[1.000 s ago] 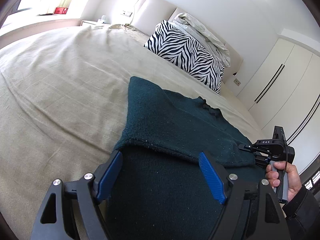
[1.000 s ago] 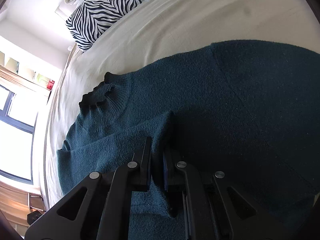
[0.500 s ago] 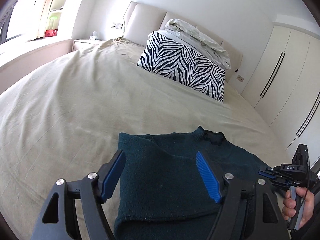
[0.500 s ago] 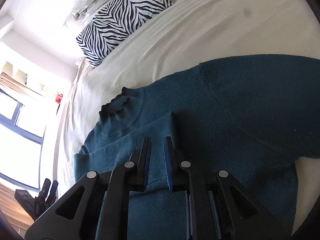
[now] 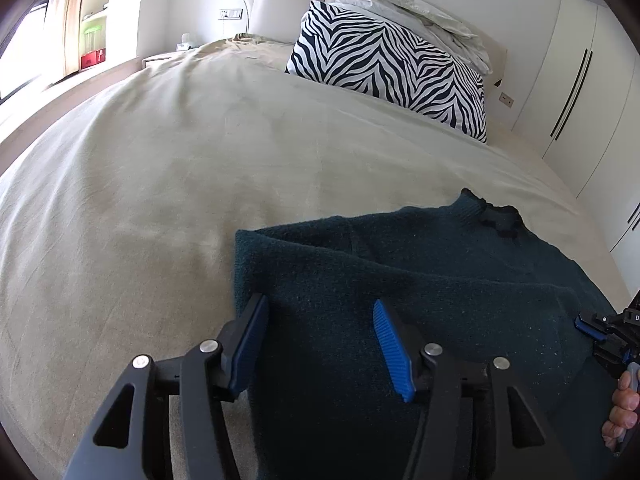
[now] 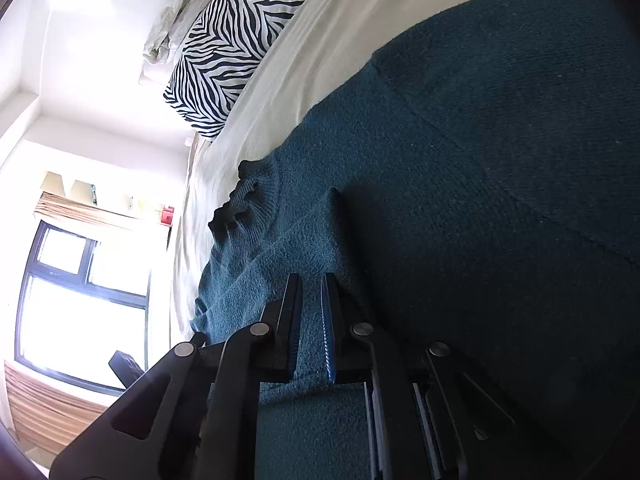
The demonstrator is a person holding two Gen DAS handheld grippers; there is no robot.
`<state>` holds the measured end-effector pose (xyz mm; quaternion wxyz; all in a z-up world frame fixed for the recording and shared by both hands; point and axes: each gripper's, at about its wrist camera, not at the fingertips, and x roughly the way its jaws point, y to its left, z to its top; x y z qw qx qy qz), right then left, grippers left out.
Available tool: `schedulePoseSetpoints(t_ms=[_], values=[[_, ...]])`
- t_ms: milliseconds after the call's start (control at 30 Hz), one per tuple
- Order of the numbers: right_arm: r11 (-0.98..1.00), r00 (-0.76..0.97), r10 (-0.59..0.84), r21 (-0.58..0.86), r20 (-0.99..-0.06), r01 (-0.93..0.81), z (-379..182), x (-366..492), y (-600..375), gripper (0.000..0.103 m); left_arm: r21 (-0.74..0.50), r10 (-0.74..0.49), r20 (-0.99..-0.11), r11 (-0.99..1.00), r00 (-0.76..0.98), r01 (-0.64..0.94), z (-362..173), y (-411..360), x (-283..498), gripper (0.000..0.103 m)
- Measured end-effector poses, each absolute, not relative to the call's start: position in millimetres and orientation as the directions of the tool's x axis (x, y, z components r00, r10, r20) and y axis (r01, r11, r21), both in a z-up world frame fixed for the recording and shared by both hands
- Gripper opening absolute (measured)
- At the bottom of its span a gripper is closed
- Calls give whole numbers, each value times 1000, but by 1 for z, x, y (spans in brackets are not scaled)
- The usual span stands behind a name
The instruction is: Fold small clothes
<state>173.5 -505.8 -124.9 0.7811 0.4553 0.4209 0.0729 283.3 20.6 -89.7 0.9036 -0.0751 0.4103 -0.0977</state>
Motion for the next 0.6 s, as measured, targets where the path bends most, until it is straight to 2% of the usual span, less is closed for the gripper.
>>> schedulePoseSetpoints(t_ms=[67, 133, 233, 333, 400, 467, 533, 567, 600], values=[[610, 663, 463, 754, -588, 243, -106, 171, -503, 13, -216, -219, -725, 973, 653, 86, -78, 20, 272, 58], [604, 682, 497, 778, -537, 173, -90, 177, -499, 13, -192, -208, -700, 976, 683, 100, -72, 15, 259, 72], [629, 632, 533, 763, -563, 149, -87, 197, -482, 13, -152, -177, -760, 984, 625, 93, -99, 12, 266, 79], [655, 552, 528, 723, -645, 219, -120, 206, -476, 10, -218, -222, -751, 972, 622, 83, -100, 21, 270, 79], [613, 603, 527, 759, -599, 218, -122, 187, -490, 9, -174, -200, -760, 979, 619, 103, -100, 16, 268, 79], [585, 648, 501, 776, -574, 235, -118, 158, -510, 12, -154, -186, -762, 982, 620, 104, -98, 13, 266, 79], [592, 687, 436, 760, -581, 267, -109, 123, -539, 13, -132, -160, -764, 987, 625, 92, -91, 12, 258, 79], [589, 711, 403, 758, -576, 281, -105, 102, -560, 15, -123, -150, -760, 989, 632, 86, -87, 12, 252, 79], [574, 736, 368, 761, -569, 301, -102, 80, -580, 22, -127, -158, -751, 987, 642, 94, -81, 10, 245, 79]])
